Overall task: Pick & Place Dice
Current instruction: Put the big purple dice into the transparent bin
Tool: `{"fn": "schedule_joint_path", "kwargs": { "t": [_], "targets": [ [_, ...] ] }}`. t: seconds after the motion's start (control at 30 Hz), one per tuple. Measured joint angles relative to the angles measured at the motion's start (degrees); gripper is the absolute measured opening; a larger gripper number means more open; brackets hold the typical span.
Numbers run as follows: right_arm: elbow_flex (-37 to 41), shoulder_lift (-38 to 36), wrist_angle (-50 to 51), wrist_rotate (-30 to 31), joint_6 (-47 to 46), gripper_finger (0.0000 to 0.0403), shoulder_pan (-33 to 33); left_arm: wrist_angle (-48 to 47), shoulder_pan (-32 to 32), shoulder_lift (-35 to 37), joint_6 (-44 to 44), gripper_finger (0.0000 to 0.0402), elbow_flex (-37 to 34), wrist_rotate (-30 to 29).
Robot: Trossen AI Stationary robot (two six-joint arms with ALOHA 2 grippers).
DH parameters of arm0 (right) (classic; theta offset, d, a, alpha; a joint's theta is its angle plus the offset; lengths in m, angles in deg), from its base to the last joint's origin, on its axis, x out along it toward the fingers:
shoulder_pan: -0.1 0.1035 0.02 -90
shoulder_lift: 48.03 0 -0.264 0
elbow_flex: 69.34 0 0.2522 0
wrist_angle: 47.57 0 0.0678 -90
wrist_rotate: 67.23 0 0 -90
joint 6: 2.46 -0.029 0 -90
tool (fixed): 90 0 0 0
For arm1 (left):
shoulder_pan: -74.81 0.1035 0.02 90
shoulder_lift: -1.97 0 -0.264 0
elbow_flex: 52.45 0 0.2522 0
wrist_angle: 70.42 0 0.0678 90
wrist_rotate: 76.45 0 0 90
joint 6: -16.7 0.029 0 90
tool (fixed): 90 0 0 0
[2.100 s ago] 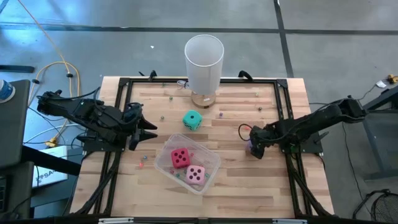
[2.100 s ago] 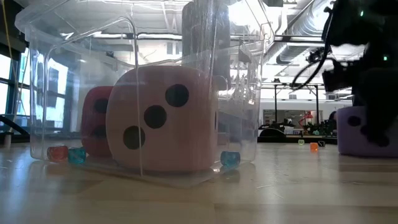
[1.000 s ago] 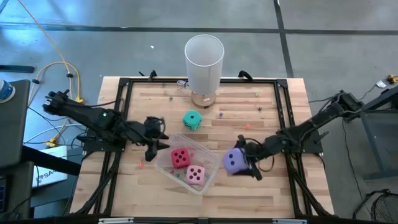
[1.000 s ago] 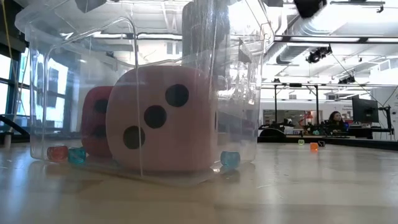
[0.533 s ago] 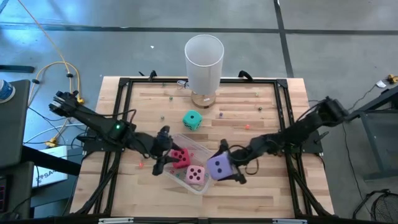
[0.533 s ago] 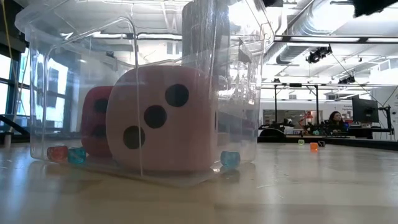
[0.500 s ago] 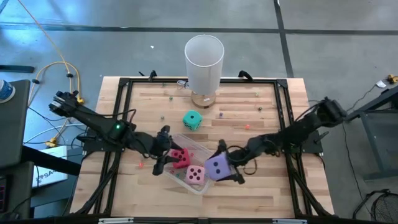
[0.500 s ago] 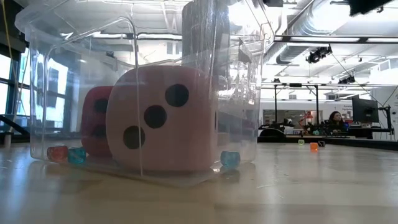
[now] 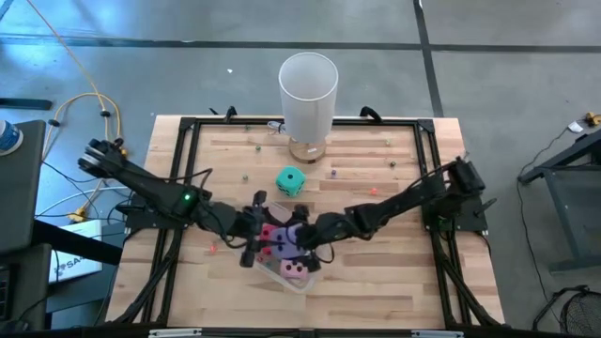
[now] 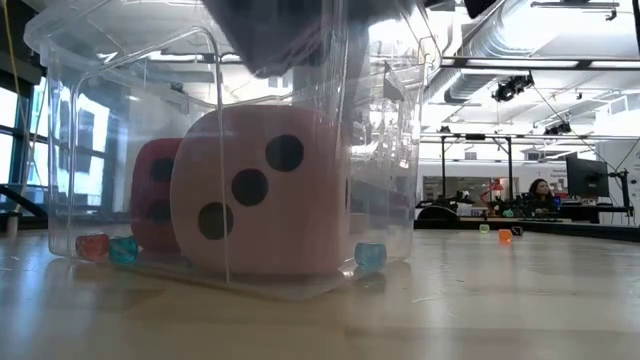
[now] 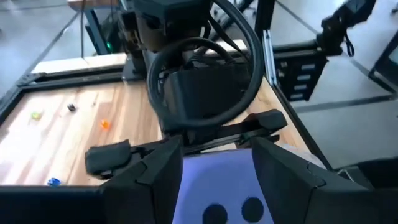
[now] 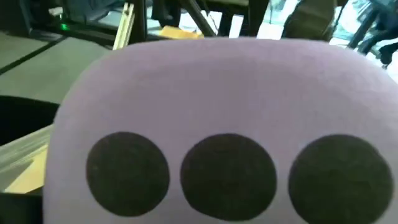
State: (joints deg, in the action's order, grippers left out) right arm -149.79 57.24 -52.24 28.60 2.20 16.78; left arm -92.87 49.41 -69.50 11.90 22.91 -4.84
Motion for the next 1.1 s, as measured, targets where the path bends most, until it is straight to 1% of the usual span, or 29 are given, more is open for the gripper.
{"fn": "schedule_joint_path", "kwargs": {
  "t": [0.1,0.27,0.4,0.57,0.73,0.93,1.1],
  "targets": [
    [-0.7,1.1,-0.1,-0.3,0.1,0.0386,-0.2,0.0,0.0,-1.5,-1.2,0.0186,0.0,0.0],
    [-0.9,1.2,0.2,-0.3,-0.5,0.0387,-0.3,0.2,0.4,-5.8,-2.5,0.0186,0.0,-0.2],
    [-0.8,1.2,0.1,0.2,0.0,0.0387,0.1,0.5,0.6,-7.5,-4.7,0.0186,0.1,-0.2],
    [-0.7,1.3,-0.3,0.2,2.3,0.0387,0.5,-2.4,0.5,-7.3,-7.6,0.0186,0.3,-0.1],
    [-0.7,1.3,0.2,0.4,2.3,0.0387,0.5,-5.7,0.5,-7.2,-10.6,0.0186,0.3,-0.1],
    [-0.7,1.3,0.5,0.3,2.4,0.0387,0.5,-7.1,-0.2,-7.2,-13.2,0.0186,0.3,0.5],
    [-0.6,1.3,4.0,4.1,3.1,0.0387,0.6,-10.3,-2.1,-7.2,-17.5,0.0186,0.0,0.1]
  ]
}}
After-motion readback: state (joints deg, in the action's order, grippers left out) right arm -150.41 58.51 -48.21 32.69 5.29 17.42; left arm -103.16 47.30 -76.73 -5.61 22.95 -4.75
